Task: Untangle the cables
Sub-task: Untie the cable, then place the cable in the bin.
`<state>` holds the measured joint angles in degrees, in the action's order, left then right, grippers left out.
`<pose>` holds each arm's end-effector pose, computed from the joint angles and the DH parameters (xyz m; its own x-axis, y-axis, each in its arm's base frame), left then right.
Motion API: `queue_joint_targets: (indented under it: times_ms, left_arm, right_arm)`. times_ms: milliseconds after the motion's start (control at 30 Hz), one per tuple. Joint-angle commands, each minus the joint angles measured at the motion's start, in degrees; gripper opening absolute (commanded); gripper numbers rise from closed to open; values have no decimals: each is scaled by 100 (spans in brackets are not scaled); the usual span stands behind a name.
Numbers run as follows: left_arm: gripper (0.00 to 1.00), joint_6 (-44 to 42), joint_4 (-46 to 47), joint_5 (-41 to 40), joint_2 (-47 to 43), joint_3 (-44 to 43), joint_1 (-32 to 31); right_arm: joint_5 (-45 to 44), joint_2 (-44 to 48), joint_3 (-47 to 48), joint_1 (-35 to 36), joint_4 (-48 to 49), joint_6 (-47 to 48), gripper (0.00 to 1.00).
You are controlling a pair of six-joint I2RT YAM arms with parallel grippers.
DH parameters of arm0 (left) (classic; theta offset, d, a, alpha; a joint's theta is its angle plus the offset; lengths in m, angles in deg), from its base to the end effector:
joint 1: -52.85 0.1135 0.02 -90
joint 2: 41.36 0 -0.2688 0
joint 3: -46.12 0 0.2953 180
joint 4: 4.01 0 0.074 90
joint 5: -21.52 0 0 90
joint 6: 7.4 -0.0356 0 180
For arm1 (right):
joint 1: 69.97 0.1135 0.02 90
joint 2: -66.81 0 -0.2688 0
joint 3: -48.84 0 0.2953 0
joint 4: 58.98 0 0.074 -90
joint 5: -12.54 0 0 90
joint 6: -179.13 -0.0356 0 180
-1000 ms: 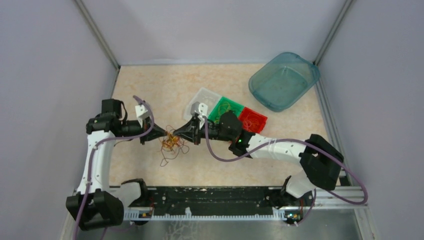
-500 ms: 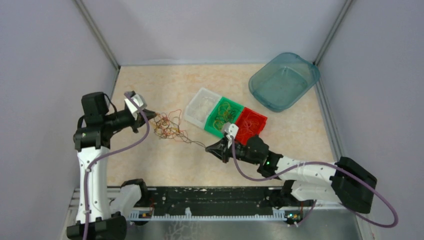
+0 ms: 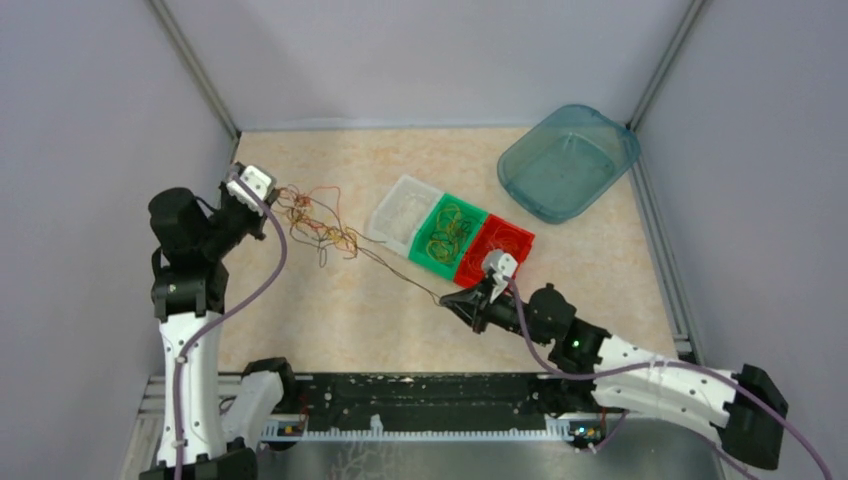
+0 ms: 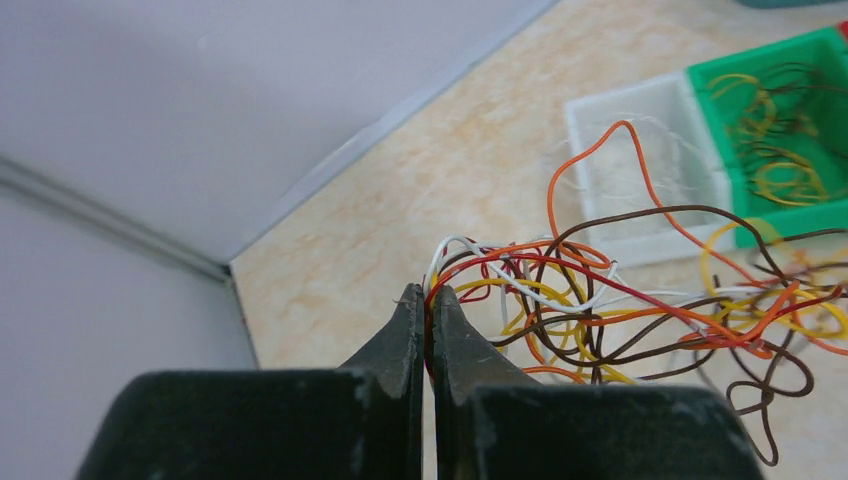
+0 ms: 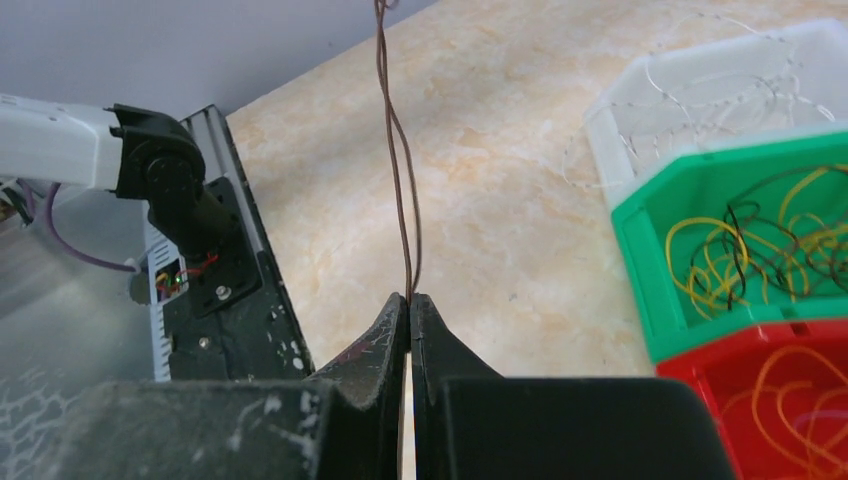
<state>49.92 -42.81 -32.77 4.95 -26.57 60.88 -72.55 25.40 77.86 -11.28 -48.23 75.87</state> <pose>0.2003 0.0073 0.4169 0.0643 0.4518 -0.8898 0.4946 0.7600 0.4216 0.1098 0.1863 0.2248 -0.2199 0.0782 -0.9724 -0.8684 0.4384 0.2317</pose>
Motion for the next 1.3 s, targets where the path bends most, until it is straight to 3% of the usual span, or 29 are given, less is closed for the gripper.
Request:
queue_joint_targets:
  times_ms: [0,167,300,467,567,867,967,1133,1267]
  left_arm:
    - [0,41,1394,-2109,37,304,33]
    - [0,-989,2391,-3262,236,772,53]
    - [0,-1190,2603,-3226,400,987,312]
    - [0,-1513,2851,-3372,544,1314,412]
    - [0,-1765,3344,-3347,740,1712,866]
    - [0,-1551,2907,-2745,977,1909,1166]
    - [0,-1233,2210,-2033,968,1606,1166]
    - [0,-867,572,146,1000,848,1166]
    - [0,-479,55,1319,963,629,1157]
  right_arm:
    - [-661,1038,-285,-34,-1045,-514,0]
    - [-1636,2002,3,-39,-2275,-696,0]
    - [-2600,2519,437,-41,-3035,-750,0]
    - [-3720,2875,1297,-33,-3319,-141,0]
    - [-4104,2948,2030,-42,-3274,408,0]
    - [-4207,2587,3376,-34,-2594,1571,0]
    - [-3862,2271,3517,-31,-2384,1633,0]
    - [-3628,1581,3789,-34,-2111,1787,0]
    - [-3540,1080,3931,-33,-1791,1870,0]
